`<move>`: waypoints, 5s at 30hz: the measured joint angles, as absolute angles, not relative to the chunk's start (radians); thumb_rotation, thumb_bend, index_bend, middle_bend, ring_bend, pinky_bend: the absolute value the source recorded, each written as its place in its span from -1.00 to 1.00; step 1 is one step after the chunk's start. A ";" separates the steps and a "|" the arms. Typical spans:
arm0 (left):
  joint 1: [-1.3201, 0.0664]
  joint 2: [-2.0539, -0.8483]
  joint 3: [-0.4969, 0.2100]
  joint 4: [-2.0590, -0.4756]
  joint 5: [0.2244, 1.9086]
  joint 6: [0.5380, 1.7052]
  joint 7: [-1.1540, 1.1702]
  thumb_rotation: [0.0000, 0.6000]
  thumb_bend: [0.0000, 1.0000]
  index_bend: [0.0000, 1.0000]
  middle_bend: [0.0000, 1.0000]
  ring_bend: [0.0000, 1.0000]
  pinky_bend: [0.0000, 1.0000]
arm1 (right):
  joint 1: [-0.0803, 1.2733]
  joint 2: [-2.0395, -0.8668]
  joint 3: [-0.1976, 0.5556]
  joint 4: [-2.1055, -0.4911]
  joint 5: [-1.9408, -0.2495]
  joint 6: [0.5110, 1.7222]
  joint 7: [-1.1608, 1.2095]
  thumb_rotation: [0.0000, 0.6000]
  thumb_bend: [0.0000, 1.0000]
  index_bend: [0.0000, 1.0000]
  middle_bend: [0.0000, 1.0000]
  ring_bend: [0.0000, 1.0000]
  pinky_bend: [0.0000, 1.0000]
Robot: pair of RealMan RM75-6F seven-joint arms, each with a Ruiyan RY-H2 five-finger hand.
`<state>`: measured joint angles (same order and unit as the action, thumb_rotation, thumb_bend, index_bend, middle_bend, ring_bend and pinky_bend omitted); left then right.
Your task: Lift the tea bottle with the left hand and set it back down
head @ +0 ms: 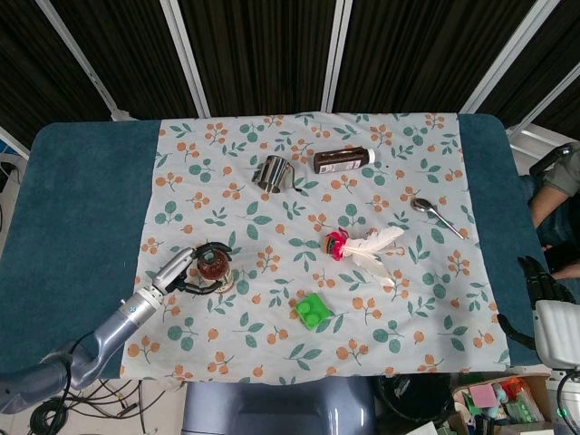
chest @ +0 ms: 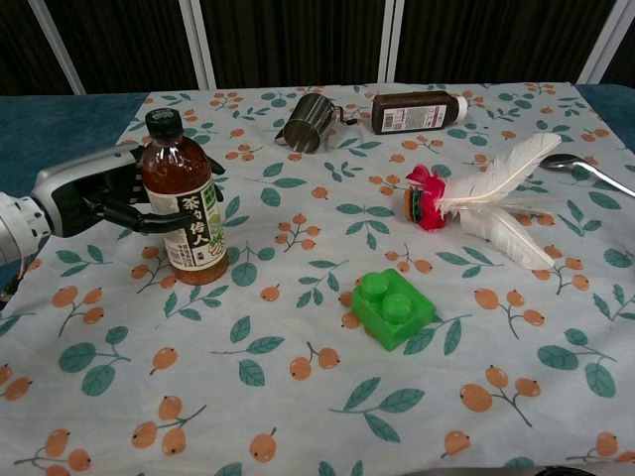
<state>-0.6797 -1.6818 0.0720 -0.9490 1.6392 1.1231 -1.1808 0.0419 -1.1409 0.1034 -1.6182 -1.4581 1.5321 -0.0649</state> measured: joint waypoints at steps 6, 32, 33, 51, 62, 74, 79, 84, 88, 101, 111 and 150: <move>-0.681 -1.681 0.073 -0.954 1.641 1.124 -1.173 1.00 -0.17 -0.46 -0.36 -0.47 -0.37 | 0.042 -1.140 0.103 -1.618 -1.458 1.533 -0.063 1.00 -0.69 -0.90 -0.88 -0.65 -0.48; -0.681 -1.678 0.063 -0.977 1.627 1.118 -1.138 1.00 -0.17 -0.45 -0.34 -0.47 -0.36 | 0.041 -1.140 0.104 -1.619 -1.458 1.534 -0.065 1.00 -0.69 -0.90 -0.88 -0.65 -0.48; -0.681 -1.678 0.062 -0.977 1.626 1.118 -1.137 1.00 -0.17 -0.45 -0.34 -0.47 -0.36 | 0.041 -1.140 0.105 -1.619 -1.458 1.535 -0.065 1.00 -0.69 -0.90 -0.88 -0.65 -0.48; -0.687 -1.649 0.032 -1.032 1.618 1.141 -1.121 1.00 -0.11 -0.42 -0.31 -0.47 -0.33 | 0.041 -1.142 0.105 -1.619 -1.459 1.538 -0.065 1.00 -0.69 -0.90 -0.88 -0.65 -0.48; -0.708 -1.526 -0.027 -1.207 1.608 1.174 -1.060 1.00 -0.11 -0.41 -0.31 -0.47 -0.33 | 0.039 -1.142 0.105 -1.623 -1.460 1.541 -0.070 1.00 -0.69 -0.90 -0.88 -0.65 -0.48; -0.751 -1.371 -0.111 -1.374 1.567 1.149 -0.933 1.00 -0.11 -0.39 -0.29 -0.44 -0.16 | 0.039 -1.144 0.106 -1.626 -1.457 1.541 -0.076 1.00 -0.69 -0.90 -0.88 -0.65 -0.48; -0.760 -1.376 -0.126 -1.365 1.566 1.159 -0.678 1.00 -0.11 -0.35 -0.27 -0.42 -0.16 | 0.040 -1.145 0.106 -1.626 -1.458 1.541 -0.077 1.00 -0.69 -0.90 -0.88 -0.65 -0.48; -0.754 -1.437 -0.136 -1.277 1.594 1.240 -0.299 1.00 -0.11 -0.34 -0.27 -0.42 -0.15 | 0.039 -1.144 0.106 -1.626 -1.458 1.541 -0.077 1.00 -0.69 -0.89 -0.88 -0.65 -0.48; -0.748 -1.480 -0.140 -1.205 1.604 1.289 -0.089 1.00 -0.12 -0.33 -0.28 -0.42 -0.15 | 0.040 -1.144 0.105 -1.626 -1.458 1.540 -0.079 1.00 -0.69 -0.89 -0.88 -0.65 -0.48; -0.734 -1.394 -0.201 -1.408 1.514 1.185 -0.624 1.00 -0.12 -0.34 -0.28 -0.42 -0.09 | 0.040 -1.145 0.106 -1.625 -1.457 1.540 -0.078 1.00 -0.69 -0.89 -0.88 -0.65 -0.48; -0.727 -1.236 -0.235 -1.506 1.534 1.081 -1.781 1.00 -0.12 -0.34 -0.25 -0.40 0.02 | 0.039 -1.145 0.105 -1.628 -1.461 1.543 -0.083 1.00 -0.69 -0.89 -0.88 -0.65 -0.48; -0.688 -1.397 -0.195 -1.354 1.539 1.153 0.151 1.00 -0.13 -0.34 -0.29 -0.40 -0.10 | 0.040 -1.146 0.107 -1.628 -1.455 1.539 -0.081 1.00 -0.69 -0.88 -0.88 -0.65 -0.48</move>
<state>-0.6884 -1.3970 -0.1955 -1.3536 1.5393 1.1526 0.1514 0.0404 -1.1458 0.1071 -1.6282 -1.4553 1.5394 -0.0807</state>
